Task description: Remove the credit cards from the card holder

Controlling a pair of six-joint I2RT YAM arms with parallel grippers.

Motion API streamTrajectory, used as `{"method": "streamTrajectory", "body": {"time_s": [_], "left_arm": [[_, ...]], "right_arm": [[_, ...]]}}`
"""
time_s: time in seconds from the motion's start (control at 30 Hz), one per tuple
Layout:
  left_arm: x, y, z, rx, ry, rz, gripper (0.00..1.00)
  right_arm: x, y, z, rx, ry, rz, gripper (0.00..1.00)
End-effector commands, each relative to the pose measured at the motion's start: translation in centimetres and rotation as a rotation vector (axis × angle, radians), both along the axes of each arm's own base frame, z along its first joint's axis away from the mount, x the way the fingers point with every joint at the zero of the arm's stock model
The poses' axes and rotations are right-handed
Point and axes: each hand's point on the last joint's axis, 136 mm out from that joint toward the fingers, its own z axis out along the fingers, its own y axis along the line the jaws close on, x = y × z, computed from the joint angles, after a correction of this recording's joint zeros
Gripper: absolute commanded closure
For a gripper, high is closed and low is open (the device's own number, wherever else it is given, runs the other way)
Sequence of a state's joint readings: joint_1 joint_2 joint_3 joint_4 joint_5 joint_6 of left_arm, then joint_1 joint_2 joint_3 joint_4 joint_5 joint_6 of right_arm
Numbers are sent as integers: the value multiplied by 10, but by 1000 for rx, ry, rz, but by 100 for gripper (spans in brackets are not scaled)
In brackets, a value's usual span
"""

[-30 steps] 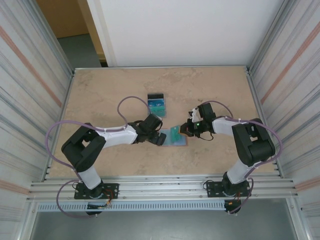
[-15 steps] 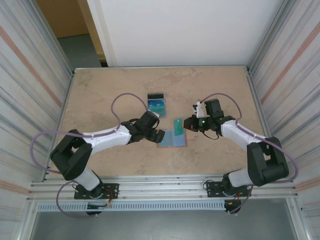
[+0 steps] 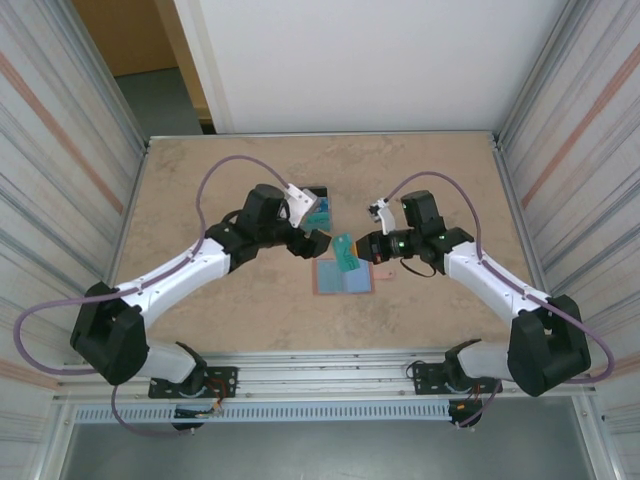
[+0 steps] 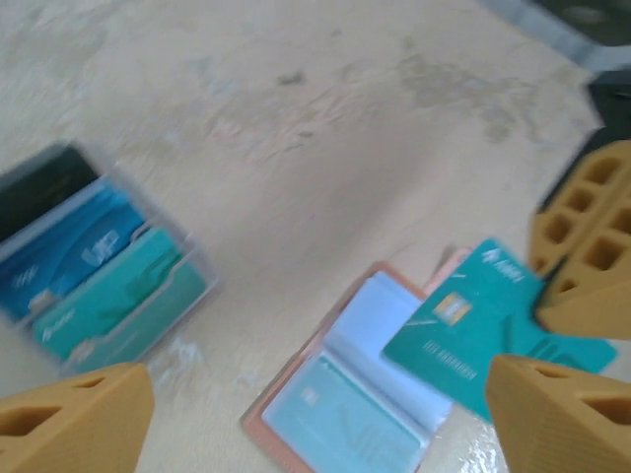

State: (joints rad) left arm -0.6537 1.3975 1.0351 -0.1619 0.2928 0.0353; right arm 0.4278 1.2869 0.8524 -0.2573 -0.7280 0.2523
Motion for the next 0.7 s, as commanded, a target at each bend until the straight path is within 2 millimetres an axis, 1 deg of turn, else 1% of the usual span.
{"method": "streamTrajectory", "body": {"time_s": [0.0, 0.13, 0.2, 0.27, 0.33, 0.37, 0.53, 0.63, 0.67], "left_arm": [[-21, -17, 5, 12, -20, -231, 17], [-36, -26, 3, 3, 8, -358, 24], [-43, -29, 3, -11, 17, -405, 28], [-47, -30, 2, -17, 20, -433, 30], [-50, -30, 0, -19, 25, -453, 35], [-50, -30, -2, -18, 32, -458, 39], [-52, -30, -6, -36, 79, -484, 66], [-55, -31, -6, -45, 92, -496, 84], [-55, -31, -6, -49, 91, -500, 91]], "right_arm": [[-8, 12, 19, 26, -73, 107, 96], [-13, 20, 28, 41, -94, 162, 96], [-16, 22, 29, 39, -100, 183, 95], [-19, 24, 30, 44, -106, 205, 95], [-22, 25, 32, 50, -111, 226, 95], [-23, 26, 33, 54, -114, 235, 95], [-25, 28, 36, 54, -126, 254, 96], [-24, 27, 37, 46, -135, 251, 95], [-23, 27, 37, 45, -137, 249, 95]]}}
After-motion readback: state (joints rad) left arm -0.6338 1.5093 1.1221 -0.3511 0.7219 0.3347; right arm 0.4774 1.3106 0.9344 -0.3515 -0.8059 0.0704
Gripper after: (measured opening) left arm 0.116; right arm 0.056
